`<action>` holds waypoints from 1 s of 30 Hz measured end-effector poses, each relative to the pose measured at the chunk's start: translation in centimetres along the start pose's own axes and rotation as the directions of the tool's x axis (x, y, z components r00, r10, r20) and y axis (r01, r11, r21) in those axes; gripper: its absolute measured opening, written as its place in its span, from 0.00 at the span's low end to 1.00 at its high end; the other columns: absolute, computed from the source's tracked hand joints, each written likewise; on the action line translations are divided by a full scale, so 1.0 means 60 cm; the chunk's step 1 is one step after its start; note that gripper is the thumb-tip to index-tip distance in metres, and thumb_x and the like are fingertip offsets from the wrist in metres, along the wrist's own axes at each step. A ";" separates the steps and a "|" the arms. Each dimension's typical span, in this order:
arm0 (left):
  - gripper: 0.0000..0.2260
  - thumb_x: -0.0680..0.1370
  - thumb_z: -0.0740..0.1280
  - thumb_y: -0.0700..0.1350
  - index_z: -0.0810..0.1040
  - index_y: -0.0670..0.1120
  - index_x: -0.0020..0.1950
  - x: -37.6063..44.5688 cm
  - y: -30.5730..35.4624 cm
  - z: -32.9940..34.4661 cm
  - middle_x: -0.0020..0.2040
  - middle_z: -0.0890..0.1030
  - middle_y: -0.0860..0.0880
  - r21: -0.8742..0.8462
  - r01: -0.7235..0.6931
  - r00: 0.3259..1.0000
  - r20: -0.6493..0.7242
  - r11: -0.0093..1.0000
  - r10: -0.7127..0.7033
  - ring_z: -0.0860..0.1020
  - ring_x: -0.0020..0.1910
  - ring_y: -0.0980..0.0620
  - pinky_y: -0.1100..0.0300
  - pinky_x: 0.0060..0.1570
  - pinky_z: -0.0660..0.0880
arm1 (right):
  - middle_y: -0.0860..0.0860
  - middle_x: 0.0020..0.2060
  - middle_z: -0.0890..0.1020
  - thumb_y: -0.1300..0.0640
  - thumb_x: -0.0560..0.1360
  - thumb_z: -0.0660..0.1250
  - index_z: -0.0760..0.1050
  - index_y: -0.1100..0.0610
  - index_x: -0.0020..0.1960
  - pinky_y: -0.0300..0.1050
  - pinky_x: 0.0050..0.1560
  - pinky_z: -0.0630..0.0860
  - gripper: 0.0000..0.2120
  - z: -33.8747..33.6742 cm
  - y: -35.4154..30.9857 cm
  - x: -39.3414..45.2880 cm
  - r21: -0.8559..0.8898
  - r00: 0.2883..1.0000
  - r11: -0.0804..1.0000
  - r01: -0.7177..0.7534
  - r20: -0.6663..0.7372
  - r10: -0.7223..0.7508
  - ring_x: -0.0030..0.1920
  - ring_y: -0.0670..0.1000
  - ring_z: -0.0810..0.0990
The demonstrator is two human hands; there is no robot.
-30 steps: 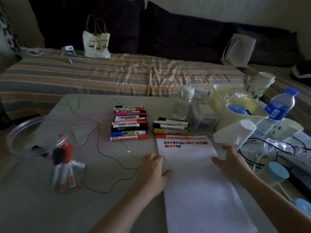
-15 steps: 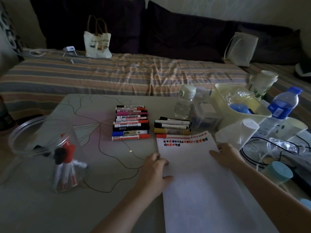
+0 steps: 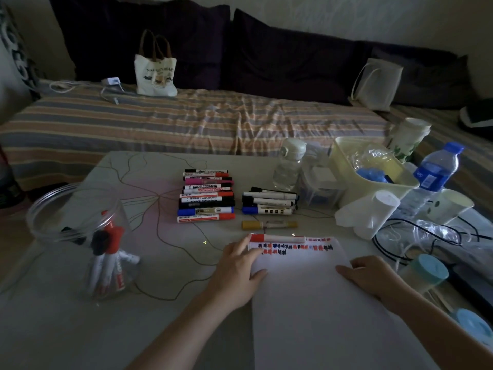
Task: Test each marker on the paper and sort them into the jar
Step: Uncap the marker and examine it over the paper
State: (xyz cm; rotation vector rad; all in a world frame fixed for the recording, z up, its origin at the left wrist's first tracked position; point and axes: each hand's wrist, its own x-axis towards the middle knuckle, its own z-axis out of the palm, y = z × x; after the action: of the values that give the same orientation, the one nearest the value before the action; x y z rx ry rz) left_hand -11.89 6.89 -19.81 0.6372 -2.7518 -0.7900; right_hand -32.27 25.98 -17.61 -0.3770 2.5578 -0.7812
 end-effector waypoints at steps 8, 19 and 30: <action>0.30 0.81 0.52 0.62 0.50 0.53 0.79 0.040 -0.006 0.018 0.79 0.42 0.50 0.259 0.060 0.995 0.066 0.964 -0.079 0.50 0.75 0.44 0.48 0.72 0.54 | 0.57 0.35 0.85 0.53 0.73 0.73 0.83 0.59 0.40 0.49 0.39 0.82 0.09 0.004 -0.011 0.012 -0.009 1.000 1.000 0.013 0.027 -0.013 0.36 0.57 0.85; 0.29 0.80 0.54 0.63 0.57 0.52 0.77 0.045 -0.006 0.011 0.77 0.58 0.53 0.193 -0.003 0.998 0.056 0.981 -0.008 0.56 0.75 0.50 0.50 0.73 0.54 | 0.51 0.36 0.84 0.46 0.73 0.72 0.82 0.54 0.36 0.43 0.41 0.79 0.12 0.014 0.014 0.011 -0.083 1.000 0.996 0.020 0.004 -0.020 0.39 0.52 0.83; 0.43 0.70 0.67 0.68 0.54 0.52 0.78 0.000 -0.007 0.007 0.78 0.48 0.50 0.146 -0.007 0.984 0.176 0.989 -0.019 0.47 0.76 0.51 0.52 0.73 0.55 | 0.50 0.38 0.82 0.36 0.73 0.67 0.80 0.52 0.42 0.39 0.31 0.71 0.19 0.002 -0.011 -0.002 -0.444 0.975 0.889 0.108 -0.129 -0.183 0.36 0.48 0.78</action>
State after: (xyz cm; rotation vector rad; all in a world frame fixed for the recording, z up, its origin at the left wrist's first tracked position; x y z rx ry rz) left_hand -11.88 6.73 -20.41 0.6311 -2.9926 -0.6808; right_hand -32.05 25.46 -17.28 -0.6761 2.8841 -0.2841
